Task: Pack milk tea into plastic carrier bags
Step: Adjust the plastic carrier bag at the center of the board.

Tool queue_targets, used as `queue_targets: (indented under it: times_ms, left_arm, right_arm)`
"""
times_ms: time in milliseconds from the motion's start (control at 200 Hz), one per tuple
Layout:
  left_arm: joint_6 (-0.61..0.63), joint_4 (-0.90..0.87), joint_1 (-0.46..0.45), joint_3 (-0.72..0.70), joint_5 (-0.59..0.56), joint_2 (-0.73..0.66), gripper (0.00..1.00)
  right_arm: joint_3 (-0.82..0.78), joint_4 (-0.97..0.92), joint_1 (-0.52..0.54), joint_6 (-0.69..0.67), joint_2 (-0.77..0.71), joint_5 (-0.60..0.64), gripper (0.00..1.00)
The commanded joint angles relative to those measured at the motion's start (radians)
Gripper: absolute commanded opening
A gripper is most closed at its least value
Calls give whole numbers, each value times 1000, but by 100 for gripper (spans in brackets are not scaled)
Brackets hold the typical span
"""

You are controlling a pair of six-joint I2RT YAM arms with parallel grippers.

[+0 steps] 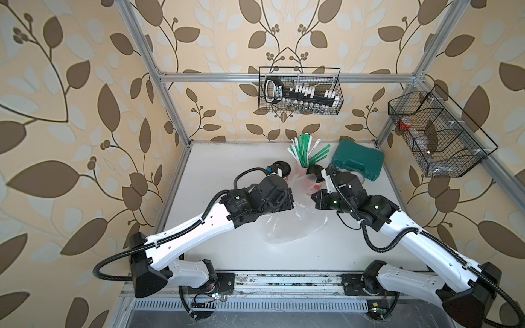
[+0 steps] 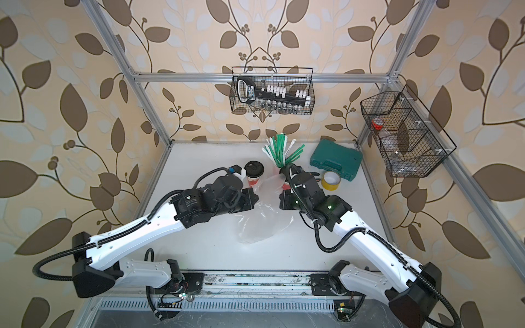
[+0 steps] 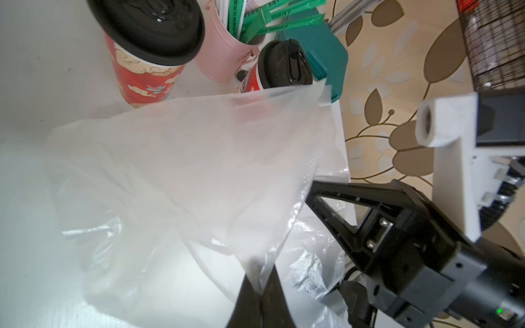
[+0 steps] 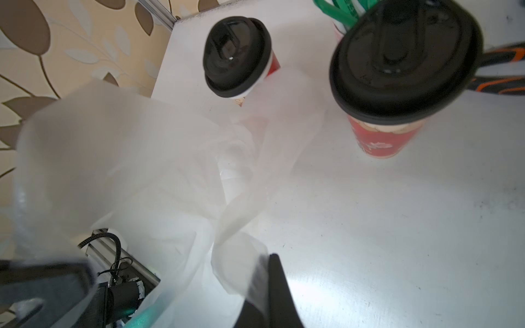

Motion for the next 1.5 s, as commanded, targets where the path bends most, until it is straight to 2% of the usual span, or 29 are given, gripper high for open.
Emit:
queue_targets:
  times_ms: [0, 95, 225, 415, 625, 780, 900, 1050, 1125, 1225, 1275, 1375, 1425, 1495]
  left_arm:
    - [-80, 43, 15, -77, -98, -116, 0]
    - [-118, 69, 15, -171, -145, -212, 0]
    - [-155, 138, 18, -277, -150, -285, 0]
    - [-154, 156, 21, -300, -145, -311, 0]
    - [-155, 144, 36, -312, -146, -292, 0]
    - [-177, 224, 138, -376, 25, -270, 0]
    - [-178, 228, 177, -383, 55, -260, 0]
    - [-170, 224, 179, -370, 49, -249, 0]
    - [-168, 223, 179, -364, 47, -242, 0]
    - [-162, 214, 180, -351, 45, -231, 0]
    - [-158, 207, 180, -344, 44, -227, 0]
    - [-153, 203, 180, -343, 40, -228, 0]
    - [-153, 202, 180, -344, 38, -230, 0]
    - [-149, 199, 181, -343, 37, -230, 0]
  right_arm:
    - [145, -295, 85, -15, 76, 230, 0]
    - [257, -401, 131, -3, 123, 325, 0]
    - [378, -463, 185, -1, 183, 365, 0]
    - [543, -553, 255, -10, 290, 390, 0]
    - [481, -496, 257, -33, 318, 355, 0]
    - [422, -395, 248, -80, 302, 330, 1]
    - [406, -346, 224, -110, 289, 299, 9]
    - [384, -260, 166, -155, 237, 185, 33]
    - [372, -221, 146, -182, 208, 125, 41]
    - [366, -184, 129, -220, 175, 78, 65]
    - [362, -174, 108, -240, 156, 67, 72]
    - [298, -111, 10, -303, 99, 57, 89]
    - [232, -58, -82, -334, 68, 48, 96]
    - [157, 13, -196, -362, 54, -15, 100]
